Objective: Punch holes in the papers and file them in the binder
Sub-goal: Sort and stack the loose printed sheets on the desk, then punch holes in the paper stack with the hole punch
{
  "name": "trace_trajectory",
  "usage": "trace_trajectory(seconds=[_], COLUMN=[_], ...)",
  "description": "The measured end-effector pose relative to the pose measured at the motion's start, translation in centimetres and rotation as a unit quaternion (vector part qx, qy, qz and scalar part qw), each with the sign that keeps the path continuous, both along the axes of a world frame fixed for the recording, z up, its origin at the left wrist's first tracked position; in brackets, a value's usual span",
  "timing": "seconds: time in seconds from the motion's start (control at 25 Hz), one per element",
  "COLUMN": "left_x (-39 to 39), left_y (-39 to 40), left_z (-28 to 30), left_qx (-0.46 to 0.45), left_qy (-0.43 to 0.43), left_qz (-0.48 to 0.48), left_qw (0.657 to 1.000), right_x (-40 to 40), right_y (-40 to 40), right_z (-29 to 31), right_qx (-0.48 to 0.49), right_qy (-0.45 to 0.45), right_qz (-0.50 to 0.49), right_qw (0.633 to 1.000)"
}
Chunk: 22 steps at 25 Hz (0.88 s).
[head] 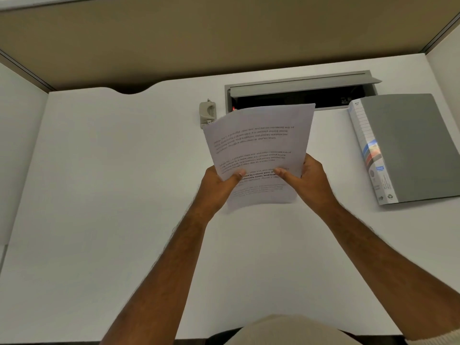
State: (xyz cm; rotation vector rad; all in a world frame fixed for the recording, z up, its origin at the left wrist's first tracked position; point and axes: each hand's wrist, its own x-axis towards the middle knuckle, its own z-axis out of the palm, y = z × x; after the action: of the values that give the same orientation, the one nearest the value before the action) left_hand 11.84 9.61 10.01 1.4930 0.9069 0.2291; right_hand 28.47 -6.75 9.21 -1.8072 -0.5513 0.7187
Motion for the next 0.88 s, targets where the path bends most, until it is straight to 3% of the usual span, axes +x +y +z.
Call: trace_trajectory(seconds=[0.52,0.88], left_x=[2.9,6.1], left_y=[5.3,13.8], left_z=[-4.4,-6.3], left_qx=[-0.040,0.084], left_qy=[0.040,0.082], left_qz=[0.074,0.194], left_qw=[0.996,0.974], right_x=[2.1,3.2], right_y=[-0.1,-0.5], right_z=[-4.2,-6.6], right_qx=[-0.049,-0.079], right_qy=[0.066,0.084], right_qz=[-0.015,-0.021], right_qw=[0.997,0.993])
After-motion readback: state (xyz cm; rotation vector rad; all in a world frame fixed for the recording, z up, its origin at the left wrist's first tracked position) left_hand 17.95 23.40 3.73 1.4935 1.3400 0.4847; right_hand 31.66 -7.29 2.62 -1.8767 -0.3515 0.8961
